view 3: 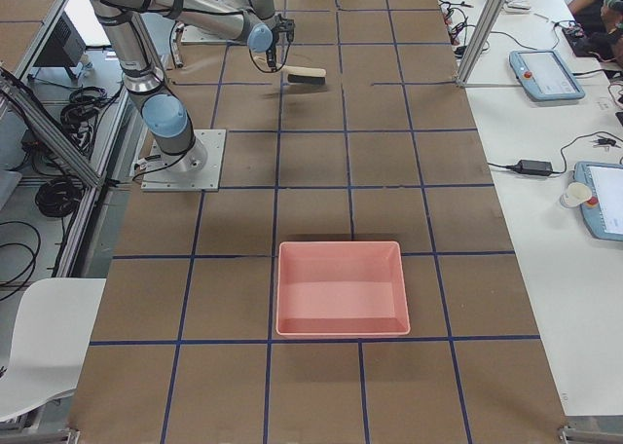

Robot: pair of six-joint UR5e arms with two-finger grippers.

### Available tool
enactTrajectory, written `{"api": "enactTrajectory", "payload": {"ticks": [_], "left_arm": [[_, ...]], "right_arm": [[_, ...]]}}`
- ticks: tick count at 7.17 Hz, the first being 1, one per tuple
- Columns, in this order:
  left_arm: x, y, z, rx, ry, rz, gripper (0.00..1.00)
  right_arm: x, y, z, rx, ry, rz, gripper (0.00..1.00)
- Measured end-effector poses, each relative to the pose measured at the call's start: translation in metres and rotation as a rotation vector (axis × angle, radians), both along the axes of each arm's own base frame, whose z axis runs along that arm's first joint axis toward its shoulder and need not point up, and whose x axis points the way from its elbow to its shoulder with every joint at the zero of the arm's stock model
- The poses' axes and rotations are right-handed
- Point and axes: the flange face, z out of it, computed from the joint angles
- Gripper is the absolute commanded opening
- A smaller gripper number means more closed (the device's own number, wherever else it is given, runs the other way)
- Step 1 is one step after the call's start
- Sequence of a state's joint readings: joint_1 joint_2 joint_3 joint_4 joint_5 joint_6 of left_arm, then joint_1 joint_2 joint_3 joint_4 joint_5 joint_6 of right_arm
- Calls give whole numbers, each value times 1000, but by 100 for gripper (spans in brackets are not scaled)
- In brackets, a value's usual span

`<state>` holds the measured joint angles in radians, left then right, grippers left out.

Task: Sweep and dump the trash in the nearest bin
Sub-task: 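Tilt the dustpan with the left gripper to dump scraps into the bag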

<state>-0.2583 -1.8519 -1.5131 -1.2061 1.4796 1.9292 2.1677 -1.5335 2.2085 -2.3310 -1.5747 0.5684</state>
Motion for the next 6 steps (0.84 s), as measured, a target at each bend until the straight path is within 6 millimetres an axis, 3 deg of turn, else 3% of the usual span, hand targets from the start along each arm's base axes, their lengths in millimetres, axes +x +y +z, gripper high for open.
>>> {"api": "enactTrajectory", "payload": {"ticks": [3, 4, 6], "left_arm": [[-14, -25, 11, 126, -105, -36, 1], [-18, -34, 15, 146, -126, -45, 1], [-39, -59, 35, 193, -197, -76, 1]], "right_arm": [[2, 0, -6, 7, 2, 5, 12], [3, 0, -9, 13, 6, 6, 28], [4, 0, -13, 19, 12, 9, 82]]}}
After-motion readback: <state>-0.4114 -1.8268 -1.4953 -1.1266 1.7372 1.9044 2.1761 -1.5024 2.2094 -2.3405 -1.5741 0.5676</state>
